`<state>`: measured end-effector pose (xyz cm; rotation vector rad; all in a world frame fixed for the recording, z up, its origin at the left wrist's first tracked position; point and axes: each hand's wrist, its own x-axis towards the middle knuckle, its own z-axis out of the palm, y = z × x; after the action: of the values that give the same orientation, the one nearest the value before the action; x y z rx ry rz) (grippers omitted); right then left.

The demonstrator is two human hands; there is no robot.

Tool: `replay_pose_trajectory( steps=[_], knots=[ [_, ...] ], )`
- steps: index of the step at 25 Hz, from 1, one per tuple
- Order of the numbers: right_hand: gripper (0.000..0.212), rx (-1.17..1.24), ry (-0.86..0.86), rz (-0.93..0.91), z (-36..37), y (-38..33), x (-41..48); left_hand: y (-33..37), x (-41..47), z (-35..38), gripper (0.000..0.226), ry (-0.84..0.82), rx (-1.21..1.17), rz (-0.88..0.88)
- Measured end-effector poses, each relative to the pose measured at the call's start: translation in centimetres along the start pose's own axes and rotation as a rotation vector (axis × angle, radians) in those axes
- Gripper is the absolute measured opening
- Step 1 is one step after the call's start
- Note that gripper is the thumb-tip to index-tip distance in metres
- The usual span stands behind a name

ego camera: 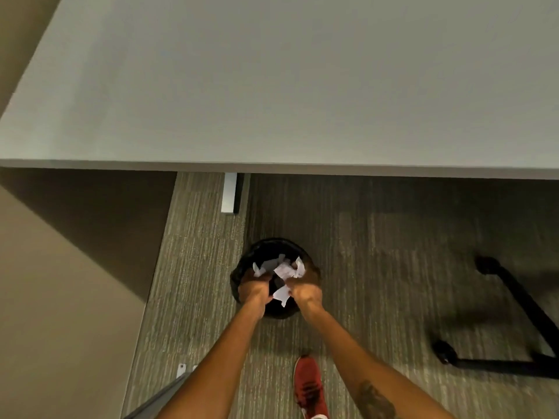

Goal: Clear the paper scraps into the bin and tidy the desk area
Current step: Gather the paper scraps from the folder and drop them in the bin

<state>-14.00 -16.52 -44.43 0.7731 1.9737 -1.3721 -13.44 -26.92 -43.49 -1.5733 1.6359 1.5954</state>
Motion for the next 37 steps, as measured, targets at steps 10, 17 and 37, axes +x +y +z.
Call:
replay_pose_trajectory(
  steps=[10, 17, 37],
  knots=[
    [0.077, -0.086, -0.128, -0.001, 4.7, -1.0, 3.4, 1.2, 5.0, -1.4, 0.058, 0.024, 0.239, 0.126],
    [0.053, -0.024, -0.134, -0.005, 2.6, -1.0, 1.2, -0.2, 3.0, -1.7, 0.038, -0.028, 0.123, 0.082],
    [0.059, -0.700, 0.219, -0.681, -22.3, 4.2, -11.1, -5.1, -19.8, 10.3, 0.062, 0.290, 1.199, 1.052]
  ],
)
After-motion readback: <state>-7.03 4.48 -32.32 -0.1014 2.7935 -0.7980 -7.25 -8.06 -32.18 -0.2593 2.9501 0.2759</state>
